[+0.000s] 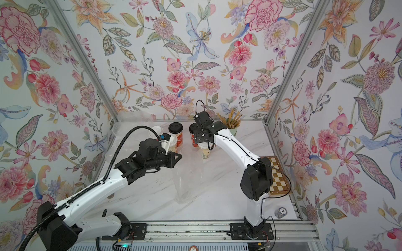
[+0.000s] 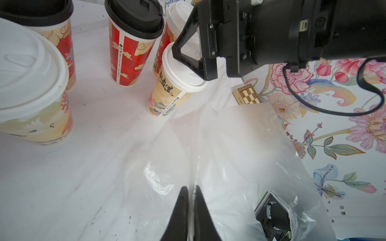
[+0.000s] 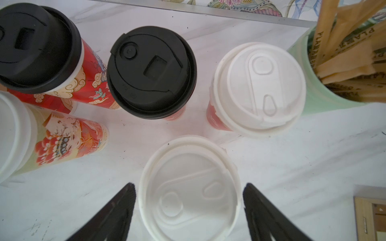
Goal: Pack milk tea into plastic carrier bags
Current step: Pick up the milk tea cup at the center of the board.
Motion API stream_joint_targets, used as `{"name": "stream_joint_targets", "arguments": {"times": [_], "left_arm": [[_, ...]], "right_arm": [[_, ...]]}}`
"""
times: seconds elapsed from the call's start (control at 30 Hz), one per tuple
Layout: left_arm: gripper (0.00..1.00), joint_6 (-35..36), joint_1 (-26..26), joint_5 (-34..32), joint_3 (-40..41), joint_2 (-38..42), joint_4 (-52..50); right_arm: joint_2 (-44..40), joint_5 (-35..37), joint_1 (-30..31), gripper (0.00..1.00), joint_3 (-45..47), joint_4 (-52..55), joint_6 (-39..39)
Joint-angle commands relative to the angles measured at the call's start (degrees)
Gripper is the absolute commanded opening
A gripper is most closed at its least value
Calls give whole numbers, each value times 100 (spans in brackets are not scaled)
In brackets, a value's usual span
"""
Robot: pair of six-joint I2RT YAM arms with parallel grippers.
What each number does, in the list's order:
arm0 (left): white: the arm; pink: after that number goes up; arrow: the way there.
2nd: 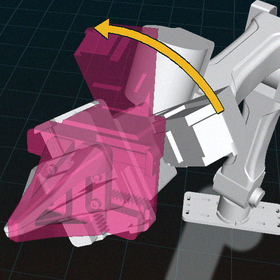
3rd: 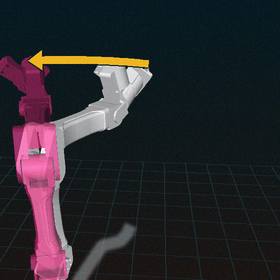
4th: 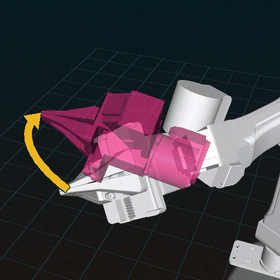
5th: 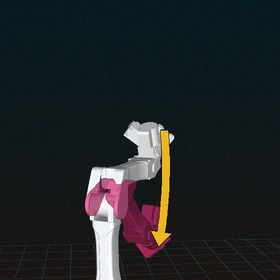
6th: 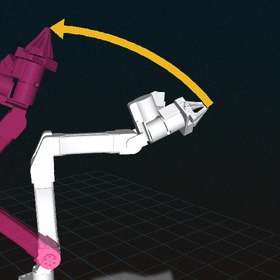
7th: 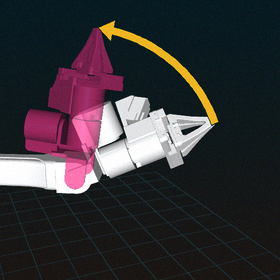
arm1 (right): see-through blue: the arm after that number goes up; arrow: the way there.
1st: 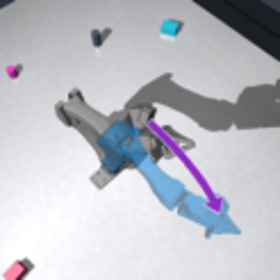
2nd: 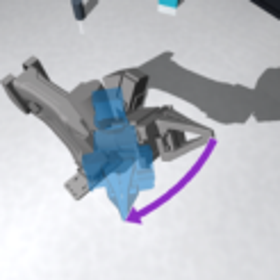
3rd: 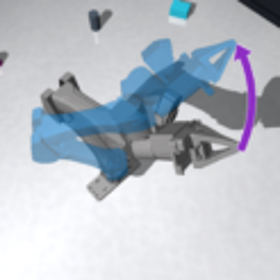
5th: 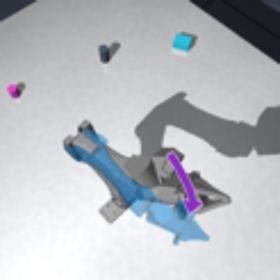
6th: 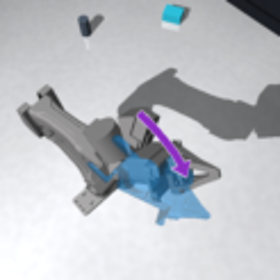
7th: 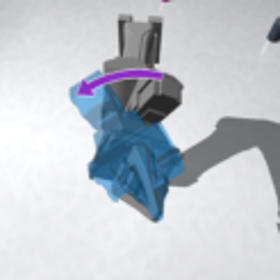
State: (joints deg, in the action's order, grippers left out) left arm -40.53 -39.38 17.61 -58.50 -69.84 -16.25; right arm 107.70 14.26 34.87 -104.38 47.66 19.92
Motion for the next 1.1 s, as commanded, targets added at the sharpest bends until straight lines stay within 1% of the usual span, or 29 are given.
{"name": "stream_joint_targets", "arguments": {"times": [0.0,0.13,0.47,0.73,1.07], "left_arm": [[10,-65,24,-29,50,85,-11],[10,-80,22,-38,50,76,-10],[9,-98,21,-55,58,81,-10],[9,-116,24,-79,88,129,-10],[9,-147,18,-108,115,164,25]], "right_arm": [[111,58,50,83,175,-109,76],[111,-40,72,83,278,-211,84],[137,24,69,80,361,-223,69],[192,-20,72,81,463,-216,87],[-3,40,81,73,489,-213,101]]}}
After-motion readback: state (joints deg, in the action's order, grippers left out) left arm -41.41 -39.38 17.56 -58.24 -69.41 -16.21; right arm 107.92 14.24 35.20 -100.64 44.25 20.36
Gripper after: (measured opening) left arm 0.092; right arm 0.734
